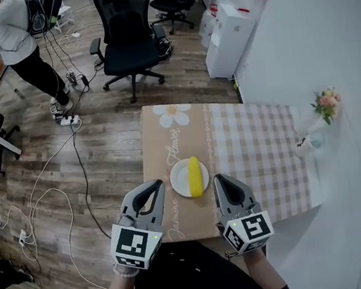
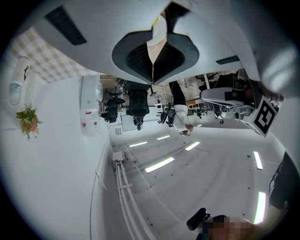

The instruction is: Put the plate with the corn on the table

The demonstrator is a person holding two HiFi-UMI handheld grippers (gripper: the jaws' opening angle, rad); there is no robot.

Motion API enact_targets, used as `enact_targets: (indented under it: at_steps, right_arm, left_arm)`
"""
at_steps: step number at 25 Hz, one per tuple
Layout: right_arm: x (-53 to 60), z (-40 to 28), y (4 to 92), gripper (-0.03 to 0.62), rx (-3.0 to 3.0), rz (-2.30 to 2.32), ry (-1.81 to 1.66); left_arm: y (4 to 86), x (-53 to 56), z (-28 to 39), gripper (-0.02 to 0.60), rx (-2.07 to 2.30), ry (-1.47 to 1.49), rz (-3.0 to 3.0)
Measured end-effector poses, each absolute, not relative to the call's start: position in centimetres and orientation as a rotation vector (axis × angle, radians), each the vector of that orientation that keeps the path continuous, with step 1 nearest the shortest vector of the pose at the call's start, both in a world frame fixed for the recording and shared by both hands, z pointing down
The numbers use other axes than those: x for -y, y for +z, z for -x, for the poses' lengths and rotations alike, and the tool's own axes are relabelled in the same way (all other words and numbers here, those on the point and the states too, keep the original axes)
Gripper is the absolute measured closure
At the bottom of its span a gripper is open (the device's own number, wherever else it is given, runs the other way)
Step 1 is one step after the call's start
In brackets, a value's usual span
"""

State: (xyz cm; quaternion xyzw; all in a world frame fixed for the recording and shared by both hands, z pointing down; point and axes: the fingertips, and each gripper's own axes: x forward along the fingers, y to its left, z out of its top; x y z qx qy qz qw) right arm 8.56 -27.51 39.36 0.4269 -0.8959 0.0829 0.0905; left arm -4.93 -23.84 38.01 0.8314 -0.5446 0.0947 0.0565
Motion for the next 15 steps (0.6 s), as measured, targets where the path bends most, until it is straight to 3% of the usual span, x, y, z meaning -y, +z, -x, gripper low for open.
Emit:
enact_targets:
  at_steps: [15]
  right_arm:
    - [26.5,-7.6,37.9,0.553,2.700,-1.262,0.211]
  left_arm:
    - [36.4,22.8,3.7,0.569,1.606,0.266,-2.582]
